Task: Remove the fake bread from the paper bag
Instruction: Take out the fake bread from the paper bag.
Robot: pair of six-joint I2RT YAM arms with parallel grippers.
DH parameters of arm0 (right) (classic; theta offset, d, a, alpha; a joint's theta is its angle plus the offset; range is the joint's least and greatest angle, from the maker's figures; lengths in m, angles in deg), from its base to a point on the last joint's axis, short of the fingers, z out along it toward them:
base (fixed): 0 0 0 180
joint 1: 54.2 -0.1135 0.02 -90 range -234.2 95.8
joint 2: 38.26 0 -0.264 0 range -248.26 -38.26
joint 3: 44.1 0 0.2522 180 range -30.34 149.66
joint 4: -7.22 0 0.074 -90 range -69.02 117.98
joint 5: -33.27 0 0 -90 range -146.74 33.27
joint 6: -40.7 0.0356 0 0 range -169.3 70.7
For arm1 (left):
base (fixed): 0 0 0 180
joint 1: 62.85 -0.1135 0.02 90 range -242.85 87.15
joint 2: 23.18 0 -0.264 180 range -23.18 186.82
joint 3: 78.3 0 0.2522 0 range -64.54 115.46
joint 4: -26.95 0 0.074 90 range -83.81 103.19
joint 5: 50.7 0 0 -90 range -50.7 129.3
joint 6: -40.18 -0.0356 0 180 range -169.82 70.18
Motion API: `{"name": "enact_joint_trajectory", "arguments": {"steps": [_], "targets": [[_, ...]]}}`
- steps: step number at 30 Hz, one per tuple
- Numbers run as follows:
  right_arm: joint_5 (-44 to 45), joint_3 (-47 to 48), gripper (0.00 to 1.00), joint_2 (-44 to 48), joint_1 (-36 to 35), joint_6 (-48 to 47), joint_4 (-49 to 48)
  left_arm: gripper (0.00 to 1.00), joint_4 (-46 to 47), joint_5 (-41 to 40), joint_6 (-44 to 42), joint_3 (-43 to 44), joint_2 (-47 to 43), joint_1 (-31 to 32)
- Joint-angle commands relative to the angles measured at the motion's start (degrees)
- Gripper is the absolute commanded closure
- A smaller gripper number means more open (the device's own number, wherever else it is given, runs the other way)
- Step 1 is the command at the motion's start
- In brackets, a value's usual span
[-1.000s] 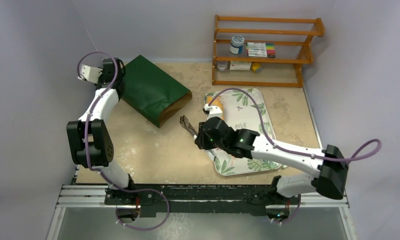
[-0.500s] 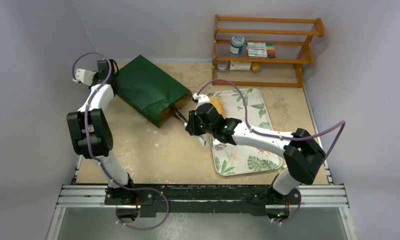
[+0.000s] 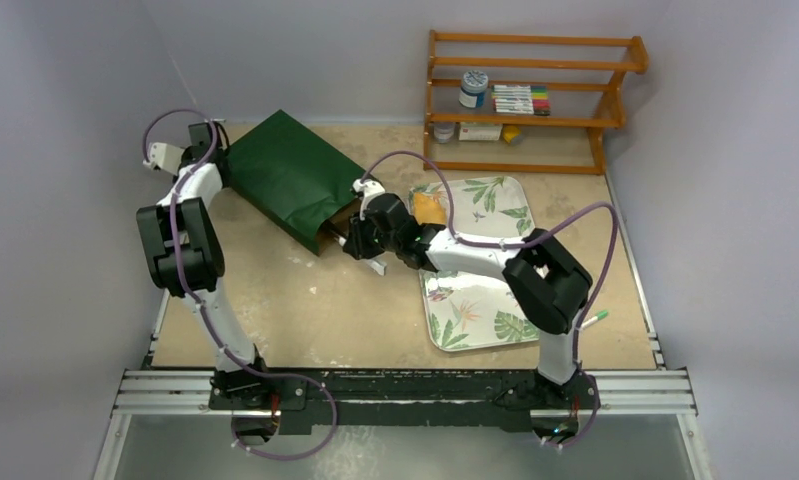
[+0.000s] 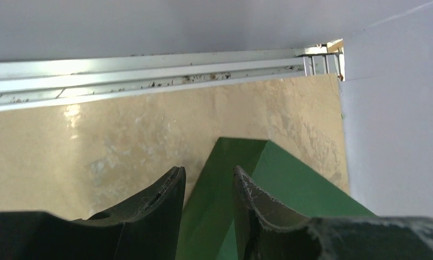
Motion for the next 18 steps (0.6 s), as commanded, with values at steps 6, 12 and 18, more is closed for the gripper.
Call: {"name": "enact_joint_trajectory", "arguments": {"steps": [6, 12, 18], "targets": [[-3.7, 4.6, 0.70, -3.2, -0.2, -2.5, -13.3, 0.59, 2.8, 2.0, -4.3, 8.9, 7.8, -4.1], [-4.6, 5.6, 0.70, -6.0, -0.2, -3.2, -14.4, 0.59, 2.8, 3.5, -5.2, 14.7, 13.6, -6.1], [-5.5, 6.1, 0.70, -6.1, -1.7, -3.0, -14.4, 0.59, 5.4, 6.0, -4.5, 17.8, 17.7, -6.5]]}}
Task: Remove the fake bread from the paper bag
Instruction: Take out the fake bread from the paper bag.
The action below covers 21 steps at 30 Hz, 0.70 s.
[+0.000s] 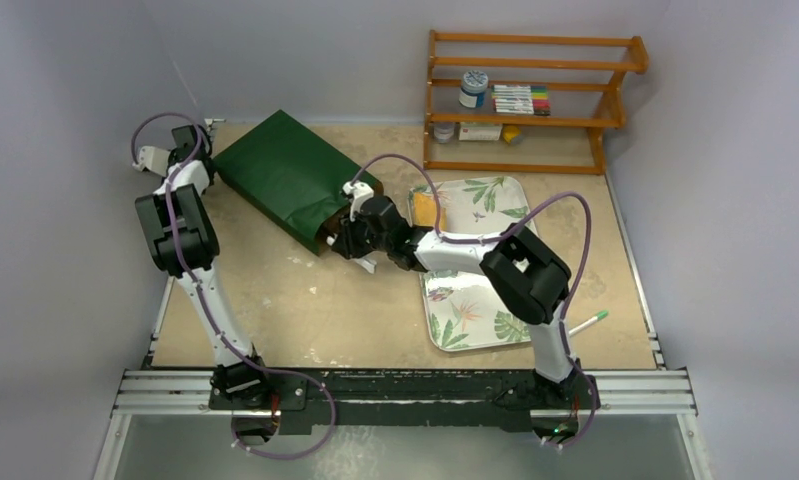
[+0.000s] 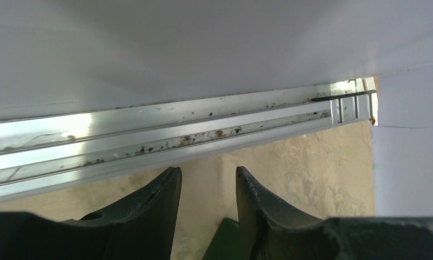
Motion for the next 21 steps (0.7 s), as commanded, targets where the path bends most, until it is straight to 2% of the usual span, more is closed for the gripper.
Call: {"name": "enact_joint_trajectory", "arguments": {"steps": [1, 10, 21], "targets": [[-1.4, 3.6, 0.70, 1.7, -2.0, -0.9, -4.5, 0.59, 3.7, 3.2, -0.5, 5.2, 2.7, -0.3], [-0.5, 7.0, 0.70, 1.2, -7.0, 0.0, -3.6, 0.59, 5.8, 8.5, -1.6, 6.5, 4.0, -0.4], [5.3, 5.0, 0.69, -0.1, -6.5, 4.0, 0.3, 0.59, 5.8, 10.1, -3.1, 3.3, 1.1, -1.0]]}}
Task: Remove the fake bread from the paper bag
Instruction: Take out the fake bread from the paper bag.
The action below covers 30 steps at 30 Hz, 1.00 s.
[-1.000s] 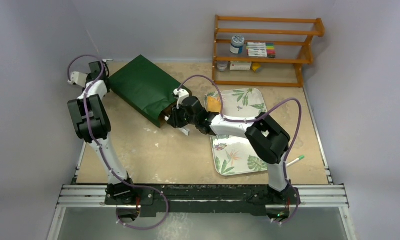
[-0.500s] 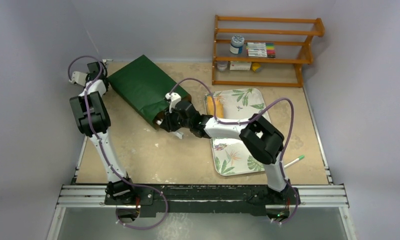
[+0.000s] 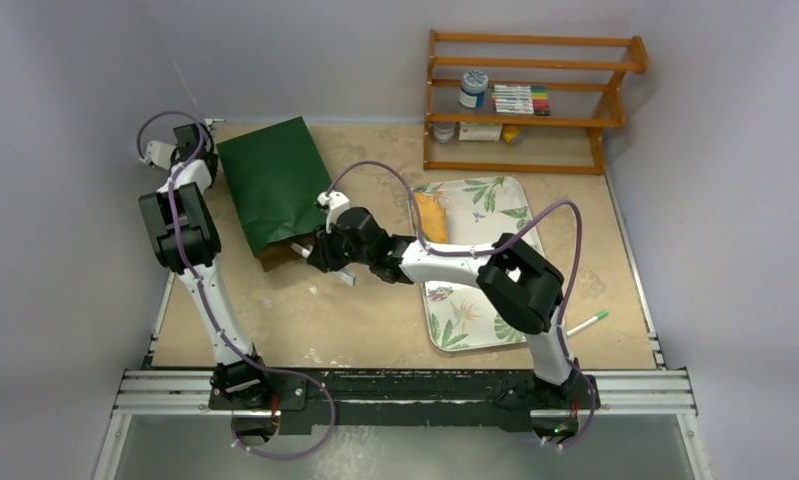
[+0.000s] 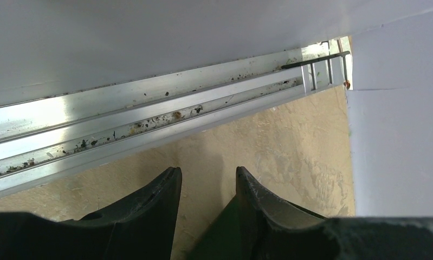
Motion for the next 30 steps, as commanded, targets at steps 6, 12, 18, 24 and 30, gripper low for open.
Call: {"name": "enact_joint_trajectory", "arguments": {"steps": [6, 12, 18, 24, 30], "targets": [[6.6, 1.6, 0.68, -2.9, 0.4, 2.8, -1.3, 0.60, 4.7, 3.0, -0.2, -6.8, -6.4, -0.9], [6.8, 1.9, 0.64, -4.3, -0.2, 4.0, -0.9, 0.61, 6.8, 3.9, 1.2, -11.7, -9.6, -0.6], [6.6, 3.6, 0.61, -5.5, -1.4, 4.0, -0.9, 0.62, 7.0, 3.8, 1.1, -12.8, -11.0, 0.4], [6.8, 4.1, 0.60, -5.5, -2.8, 3.9, -0.5, 0.63, 6.4, 3.1, 1.0, -12.3, -11.3, 1.4], [9.1, 7.8, 0.59, -6.7, -3.0, 4.5, 4.6, 0.63, 6.1, 1.5, 0.7, -13.2, -12.6, 2.7]]}}
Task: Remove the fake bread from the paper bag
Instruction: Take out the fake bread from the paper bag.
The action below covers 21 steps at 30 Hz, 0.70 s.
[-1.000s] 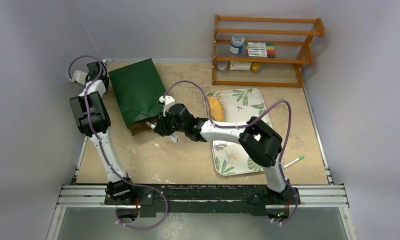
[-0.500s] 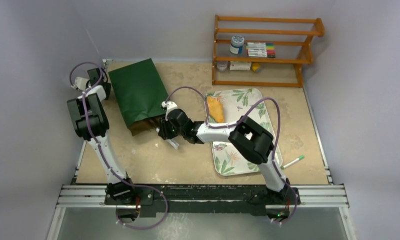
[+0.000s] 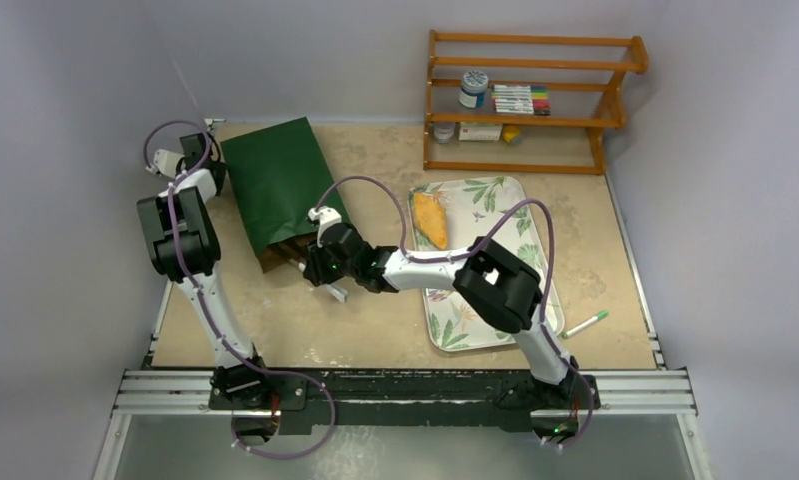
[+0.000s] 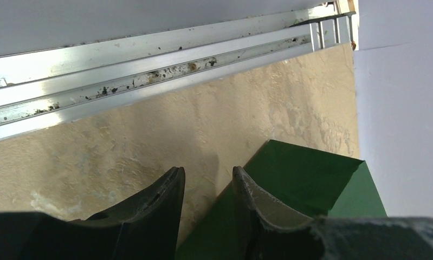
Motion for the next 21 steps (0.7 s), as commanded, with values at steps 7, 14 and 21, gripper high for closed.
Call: {"name": "enact_joint_trajectory", "arguments": {"steps": [7, 14, 21], "targets": [[3.2, 7.9, 0.58, -1.8, -0.3, 2.8, 6.9, 0.63, 1.8, -2.2, 1.1, -3.9, -7.4, 2.9], [4.2, 8.7, 0.57, -2.5, -0.3, 3.8, 8.7, 0.63, 3.2, -3.6, 3.2, -9.0, -10.4, 5.5], [5.9, 10.7, 0.57, -3.6, 0.0, 3.4, 11.0, 0.64, 3.9, -4.0, 4.7, -12.7, -11.8, 6.9]]}}
